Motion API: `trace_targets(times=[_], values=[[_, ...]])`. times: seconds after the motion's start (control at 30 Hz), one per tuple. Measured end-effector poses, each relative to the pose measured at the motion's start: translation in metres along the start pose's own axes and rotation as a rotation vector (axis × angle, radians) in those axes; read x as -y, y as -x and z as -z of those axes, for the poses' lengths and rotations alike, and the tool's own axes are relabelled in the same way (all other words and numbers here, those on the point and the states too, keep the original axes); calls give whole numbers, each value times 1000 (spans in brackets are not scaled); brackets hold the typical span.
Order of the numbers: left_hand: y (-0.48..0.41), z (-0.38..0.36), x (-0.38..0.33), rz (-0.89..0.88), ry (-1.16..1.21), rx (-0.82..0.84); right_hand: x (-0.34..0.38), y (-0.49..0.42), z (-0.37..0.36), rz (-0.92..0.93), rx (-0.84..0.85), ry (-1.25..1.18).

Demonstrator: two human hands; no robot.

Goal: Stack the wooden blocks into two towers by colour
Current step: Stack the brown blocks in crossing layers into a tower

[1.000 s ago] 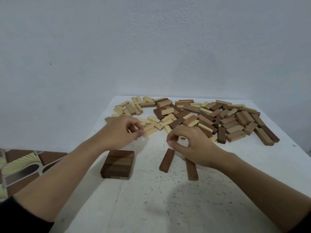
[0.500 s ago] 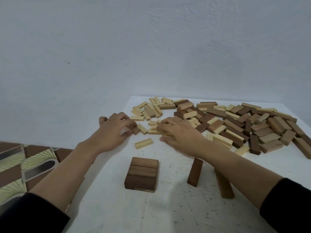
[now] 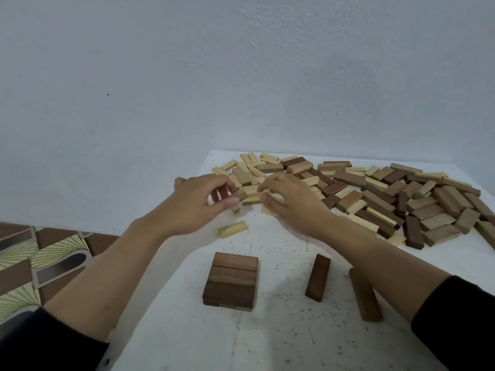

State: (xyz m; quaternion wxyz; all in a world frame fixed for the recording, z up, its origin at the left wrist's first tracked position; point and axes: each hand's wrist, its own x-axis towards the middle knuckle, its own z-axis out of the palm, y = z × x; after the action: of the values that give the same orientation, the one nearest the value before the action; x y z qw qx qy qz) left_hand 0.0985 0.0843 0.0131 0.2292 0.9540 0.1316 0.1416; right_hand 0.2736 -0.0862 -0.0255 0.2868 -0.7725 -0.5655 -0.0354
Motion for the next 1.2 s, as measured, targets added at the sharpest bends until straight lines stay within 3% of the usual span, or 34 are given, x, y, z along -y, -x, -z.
trace_targets(times=[0.17,0.47,0.7,0.83,1.0,1.2], values=[[1,-10,-43,-13,76,45,4,29,35,-100,-80,-160],[3,-49,-113,-98,-177,295,8,119,82,-217,104,-16],[7,-58,-134,-59,-263,415,7,157,105,-305,462,23],[15,-48,-140,-31,-192,502,3,168,110,-287,577,40],[22,-46,-143,-77,-249,673,2,167,104,-253,463,36],[17,-62,-145,-110,-224,538,4,159,93,-237,384,20]])
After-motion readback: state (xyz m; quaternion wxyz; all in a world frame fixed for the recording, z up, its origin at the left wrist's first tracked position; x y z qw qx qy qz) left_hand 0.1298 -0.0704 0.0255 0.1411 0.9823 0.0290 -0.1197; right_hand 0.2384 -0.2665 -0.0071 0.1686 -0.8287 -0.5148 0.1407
